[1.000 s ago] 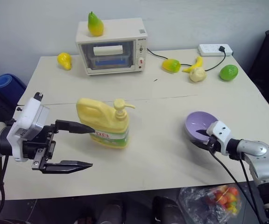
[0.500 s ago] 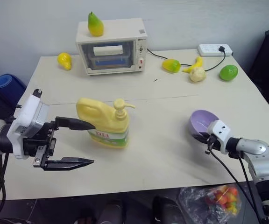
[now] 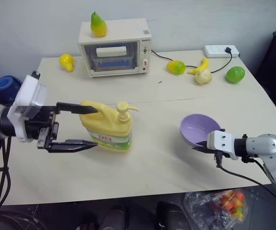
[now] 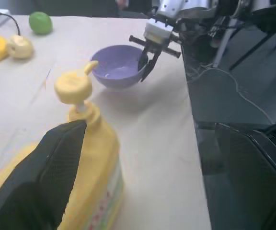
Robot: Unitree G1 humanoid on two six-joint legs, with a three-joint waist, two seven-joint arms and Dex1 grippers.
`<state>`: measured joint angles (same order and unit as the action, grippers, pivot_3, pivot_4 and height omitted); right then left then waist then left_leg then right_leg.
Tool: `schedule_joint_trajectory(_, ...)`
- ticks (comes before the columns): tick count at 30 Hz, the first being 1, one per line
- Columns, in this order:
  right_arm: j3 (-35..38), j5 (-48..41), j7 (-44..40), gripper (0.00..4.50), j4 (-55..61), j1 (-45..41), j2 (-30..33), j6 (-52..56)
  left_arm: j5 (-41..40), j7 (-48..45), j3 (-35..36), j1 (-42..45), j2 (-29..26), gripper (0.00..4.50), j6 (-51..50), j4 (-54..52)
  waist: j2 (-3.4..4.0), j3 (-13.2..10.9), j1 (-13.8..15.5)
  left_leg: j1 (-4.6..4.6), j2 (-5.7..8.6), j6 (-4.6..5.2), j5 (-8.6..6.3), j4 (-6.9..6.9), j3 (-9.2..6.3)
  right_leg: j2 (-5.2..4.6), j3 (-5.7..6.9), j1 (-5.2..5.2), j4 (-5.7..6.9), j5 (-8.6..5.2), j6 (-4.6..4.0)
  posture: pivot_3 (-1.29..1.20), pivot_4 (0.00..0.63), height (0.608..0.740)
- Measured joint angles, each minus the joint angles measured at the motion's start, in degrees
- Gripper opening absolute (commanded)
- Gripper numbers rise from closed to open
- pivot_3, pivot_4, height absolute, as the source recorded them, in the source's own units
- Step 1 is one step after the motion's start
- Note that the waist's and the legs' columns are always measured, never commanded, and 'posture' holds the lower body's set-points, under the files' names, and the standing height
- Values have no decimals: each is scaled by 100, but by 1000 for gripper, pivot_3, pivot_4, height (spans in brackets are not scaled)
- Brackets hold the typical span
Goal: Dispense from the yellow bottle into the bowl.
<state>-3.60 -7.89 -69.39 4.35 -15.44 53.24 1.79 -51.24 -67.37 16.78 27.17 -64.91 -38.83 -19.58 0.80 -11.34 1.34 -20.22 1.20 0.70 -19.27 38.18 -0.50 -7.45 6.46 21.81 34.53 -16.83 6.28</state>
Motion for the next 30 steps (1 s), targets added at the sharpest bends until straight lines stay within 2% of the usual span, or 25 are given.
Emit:
schedule_joint_trajectory(6, -312, -987, -420, 33, 1413, -1258, -2, 1689, 554, -318, -903, 1846, 431, 4500, 281, 1100, -30, -18, -2, -9, 1, 1, 0, 7, 30, 2, 12, 31, 38, 3, 5, 0, 150, 740)
schedule_joint_trajectory(9, -470, -1444, -532, 33, 1843, -1903, -51, 2408, 914, -543, -1305, 2430, 697, 4500, 448, 1571, -46, -22, 0, -35, 1, 2, 0, 9, 30, 2, 11, 64, 55, 8, 5, 0, 150, 740)
schedule_joint_trajectory(11, -589, -1495, -609, 33, 1865, -2011, -53, 2579, 1052, -650, -1408, 2536, 790, 4500, 488, 1736, -49, -24, 4, -47, 3, 6, -3, 8, 30, 1, 17, 72, 52, 9, 6, 0, 150, 740)
schedule_joint_trajectory(14, -904, -1505, -834, 33, 1840, -2402, -119, 2682, 1234, -824, -1585, 2778, 992, 4500, 551, 2019, -51, -25, -4, -111, 3, 11, -6, 45, 25, 2, 25, 116, 54, 12, 13, 0, 150, 740)
schedule_joint_trajectory(23, -1227, -1617, -1168, 33, 1714, -3067, -419, 2948, 1462, -1115, -1688, 2916, 1244, 4500, 565, 2061, -75, -40, -15, -120, 4, 21, -12, 96, 27, -1, 17, 114, 80, 20, 21, 0, 150, 740)
schedule_joint_trajectory(30, -1319, -1440, -895, 33, 1721, -3155, -411, 3478, 1531, -1105, -1686, 2844, 1325, 4500, 633, 1957, -75, -40, -14, -109, 4, 21, -11, 101, 33, -3, 3, 114, 100, 21, 17, 0, 150, 740)
